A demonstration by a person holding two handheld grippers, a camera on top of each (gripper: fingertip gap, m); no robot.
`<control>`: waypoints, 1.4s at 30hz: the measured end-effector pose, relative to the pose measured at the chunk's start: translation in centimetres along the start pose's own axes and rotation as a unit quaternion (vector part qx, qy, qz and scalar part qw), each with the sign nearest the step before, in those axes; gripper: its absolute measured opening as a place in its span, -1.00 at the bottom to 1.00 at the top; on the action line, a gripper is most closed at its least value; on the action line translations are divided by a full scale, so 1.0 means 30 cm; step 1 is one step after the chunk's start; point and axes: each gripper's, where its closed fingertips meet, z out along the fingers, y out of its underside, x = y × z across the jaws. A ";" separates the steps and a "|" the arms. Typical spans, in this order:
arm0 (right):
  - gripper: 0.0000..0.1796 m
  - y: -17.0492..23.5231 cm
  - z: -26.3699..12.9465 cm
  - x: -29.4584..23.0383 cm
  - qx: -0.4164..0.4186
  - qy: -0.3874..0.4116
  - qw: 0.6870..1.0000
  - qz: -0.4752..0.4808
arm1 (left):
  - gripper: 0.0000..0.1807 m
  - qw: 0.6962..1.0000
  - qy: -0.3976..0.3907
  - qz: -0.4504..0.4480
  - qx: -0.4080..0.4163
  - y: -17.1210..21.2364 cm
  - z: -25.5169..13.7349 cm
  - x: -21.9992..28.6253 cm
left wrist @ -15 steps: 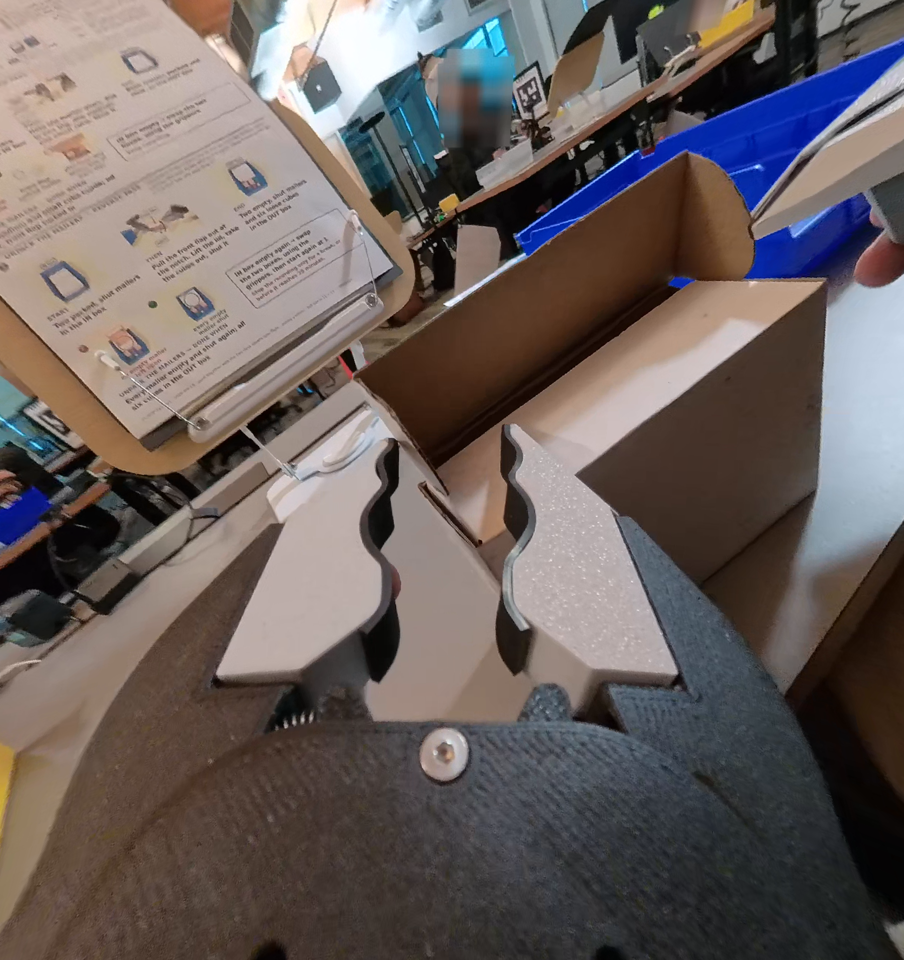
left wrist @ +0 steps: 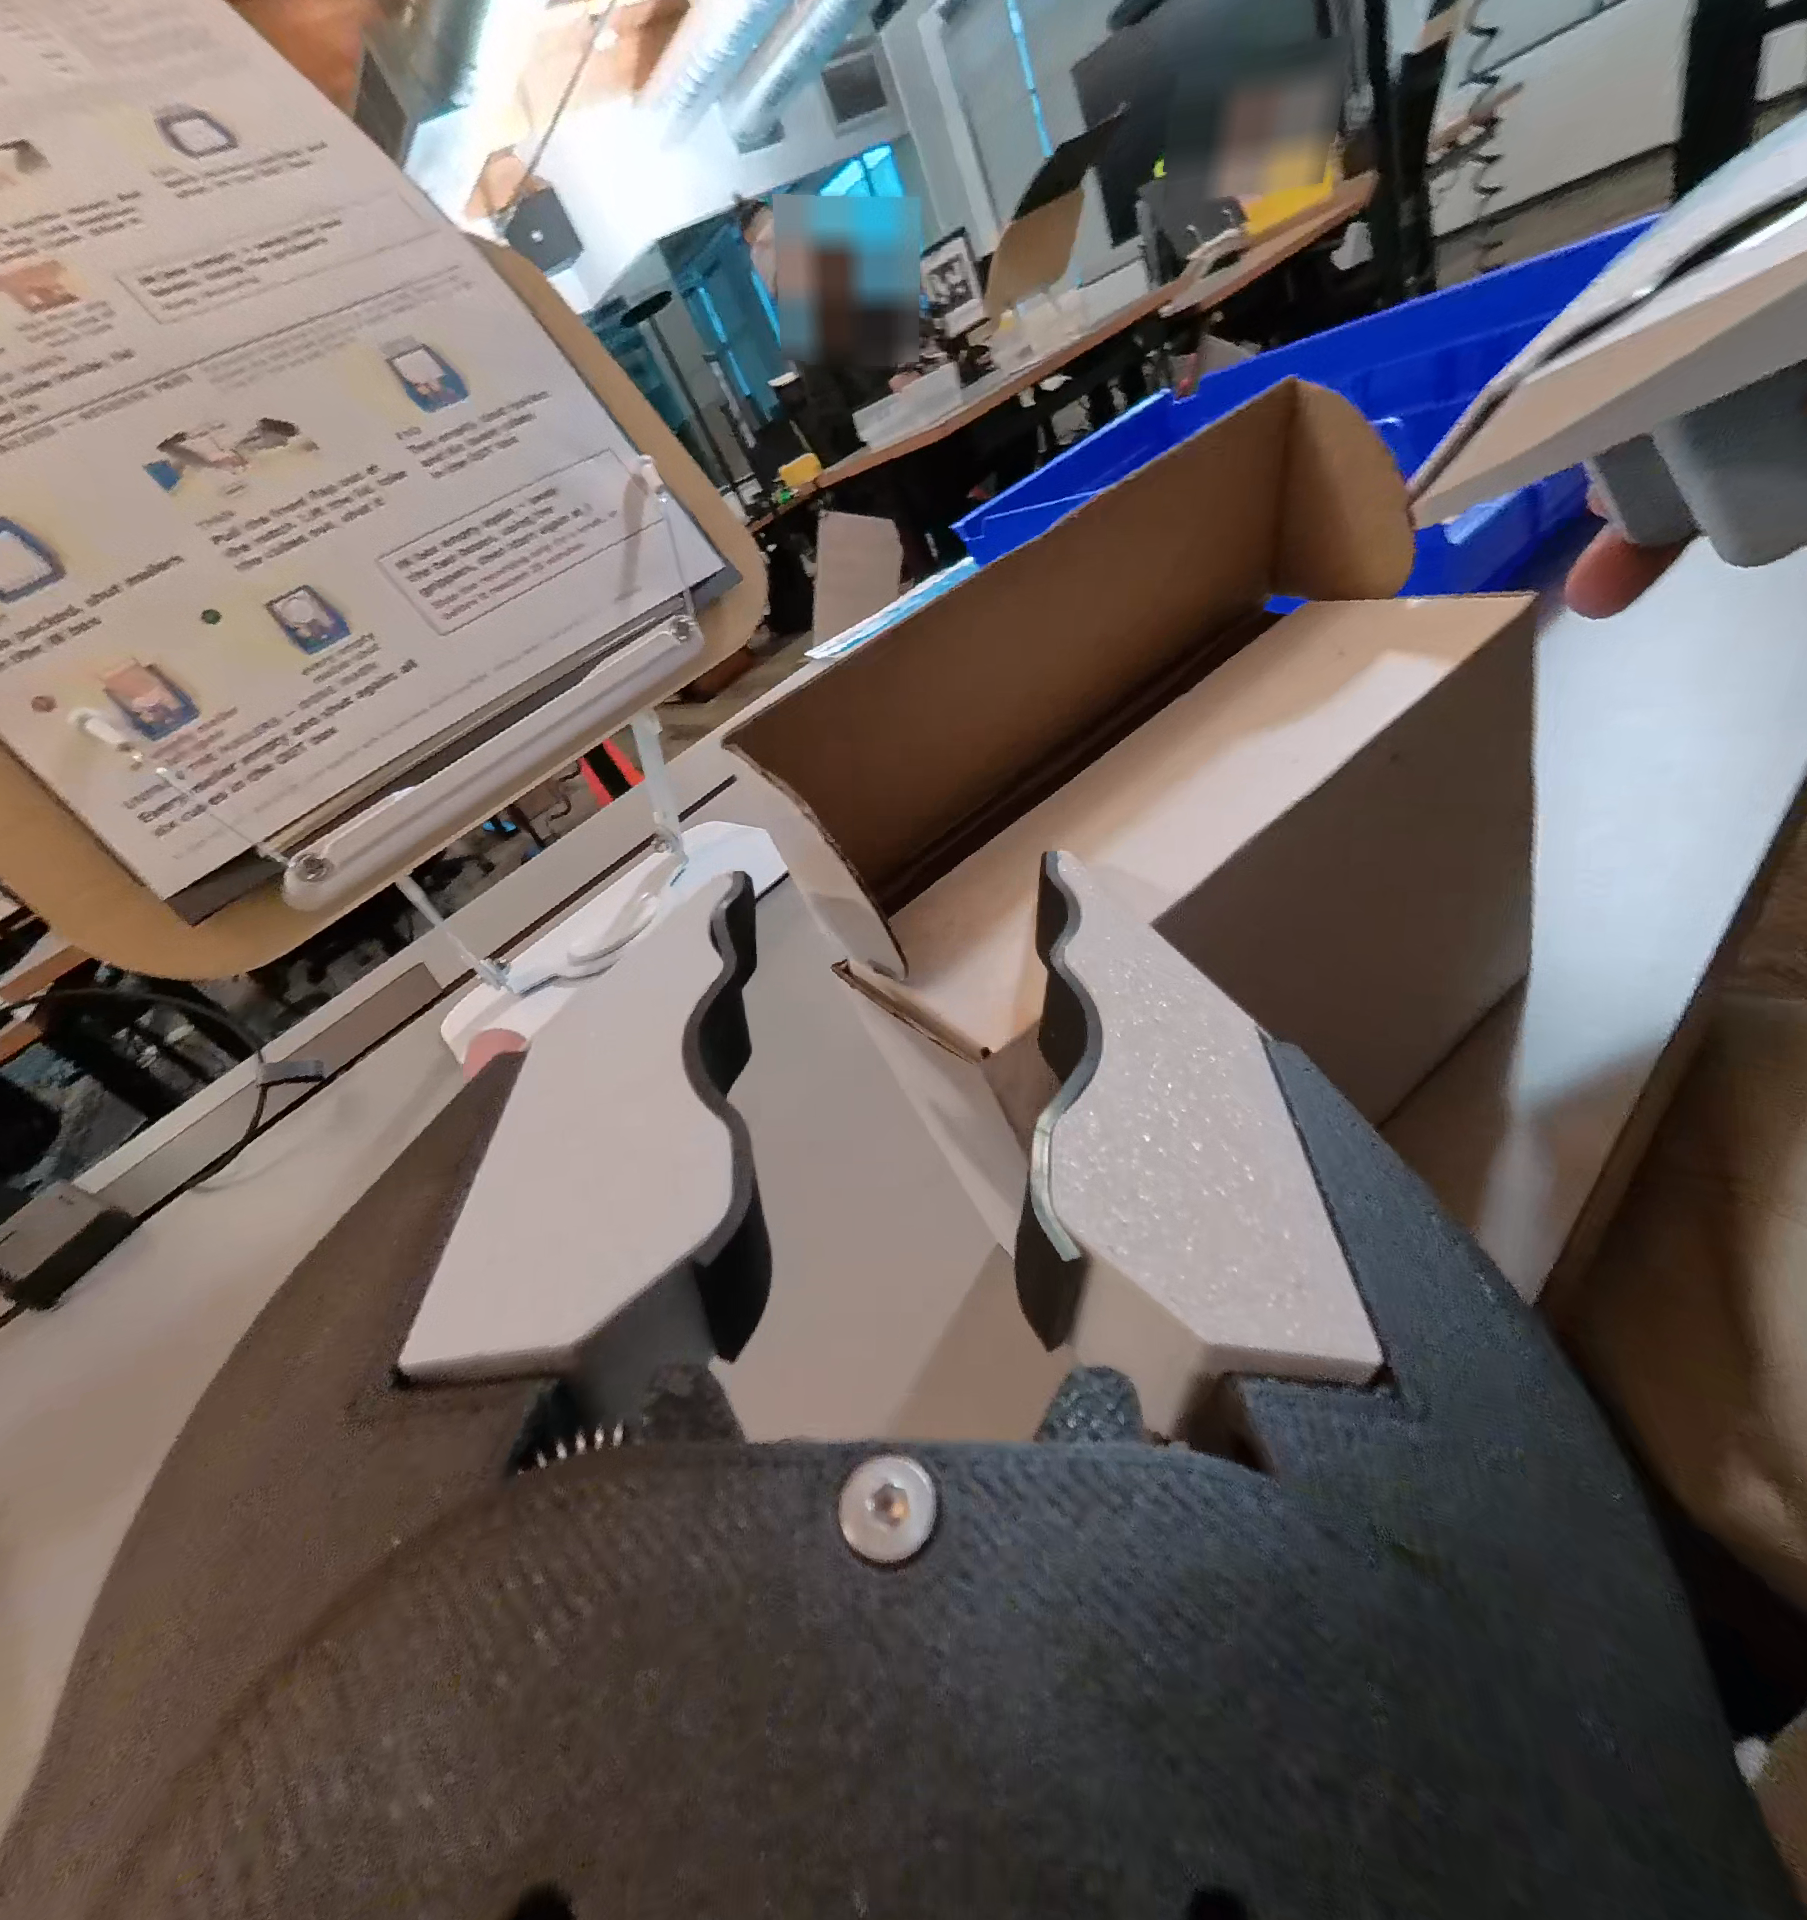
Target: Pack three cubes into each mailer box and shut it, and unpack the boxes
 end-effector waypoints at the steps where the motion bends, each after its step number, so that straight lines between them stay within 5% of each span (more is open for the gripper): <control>1: -1.00 0.007 0.002 0.000 -0.007 0.000 1.000 -0.002 | -0.41 1.000 0.017 0.000 0.000 -0.002 -0.006 0.012; 4: -1.00 0.037 0.009 0.001 -0.026 0.003 1.000 -0.016 | -0.25 0.996 0.082 -0.035 0.002 -0.008 -0.033 0.045; 6: -1.00 0.034 0.010 -0.004 -0.024 -0.002 1.000 -0.011 | 0.16 0.991 0.123 -0.045 -0.002 0.004 -0.045 0.067; 36: -1.00 0.004 0.003 0.019 0.019 0.013 1.000 -0.011 | -0.34 0.998 0.057 -0.001 -0.013 0.037 -0.022 0.052; 42: -0.95 -0.093 -0.055 0.117 0.097 0.066 0.992 -0.039 | -0.38 0.998 0.060 -0.004 -0.014 0.044 -0.022 0.052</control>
